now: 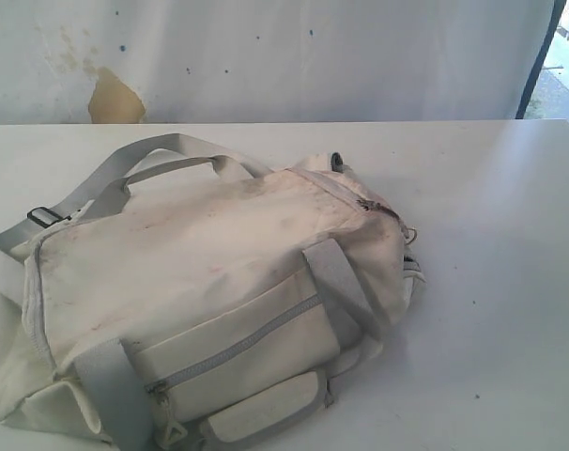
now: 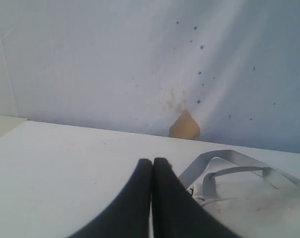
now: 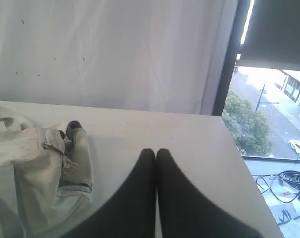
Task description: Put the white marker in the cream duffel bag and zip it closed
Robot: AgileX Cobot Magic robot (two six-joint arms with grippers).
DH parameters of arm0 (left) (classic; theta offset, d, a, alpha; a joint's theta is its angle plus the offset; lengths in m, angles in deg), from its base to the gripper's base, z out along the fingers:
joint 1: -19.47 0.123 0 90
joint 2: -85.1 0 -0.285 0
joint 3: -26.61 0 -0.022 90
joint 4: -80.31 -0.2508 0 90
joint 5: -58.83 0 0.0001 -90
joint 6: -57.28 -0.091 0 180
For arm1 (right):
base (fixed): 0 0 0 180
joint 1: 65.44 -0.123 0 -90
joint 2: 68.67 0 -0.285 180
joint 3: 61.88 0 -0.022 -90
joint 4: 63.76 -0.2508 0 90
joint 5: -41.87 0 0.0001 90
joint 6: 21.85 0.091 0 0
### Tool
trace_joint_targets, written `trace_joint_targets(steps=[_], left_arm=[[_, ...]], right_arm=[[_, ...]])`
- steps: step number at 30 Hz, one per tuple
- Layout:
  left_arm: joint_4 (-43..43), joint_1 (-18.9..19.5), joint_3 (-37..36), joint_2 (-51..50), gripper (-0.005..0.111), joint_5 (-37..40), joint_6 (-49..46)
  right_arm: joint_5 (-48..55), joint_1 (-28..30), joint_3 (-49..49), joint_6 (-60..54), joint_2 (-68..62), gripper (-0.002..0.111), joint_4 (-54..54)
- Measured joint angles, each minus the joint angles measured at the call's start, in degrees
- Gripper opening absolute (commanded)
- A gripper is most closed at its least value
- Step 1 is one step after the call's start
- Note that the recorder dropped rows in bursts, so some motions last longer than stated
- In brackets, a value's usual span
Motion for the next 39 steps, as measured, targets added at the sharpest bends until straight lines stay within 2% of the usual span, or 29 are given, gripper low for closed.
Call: trace_joint_targets(steps=[20,25,30,39], left_arm=[[-0.7,0.0,-3.4,0.8,0.000,-1.8,0.2],[-1.3,0.0,-8.3,0.7,0.000,-11.0,0.3],[-1.5,0.0,-17.8,0.7,0.000,-25.1,0.3],[-1.6,0.0,-33.8,0.6,0.000,-37.1,0.3]], right_arm=[[-9.5,-3.6,5.4,-0.2,0.0,0.000,0.4],[-17.4,-3.6,10.4,-0.2,0.0,0.000,0.5],[-31.3,-3.6,20.2,-0.2,-0.1,0.000,0.5],[-44.0,-3.6,34.2,-0.2,-0.1,0.000,0.5]])
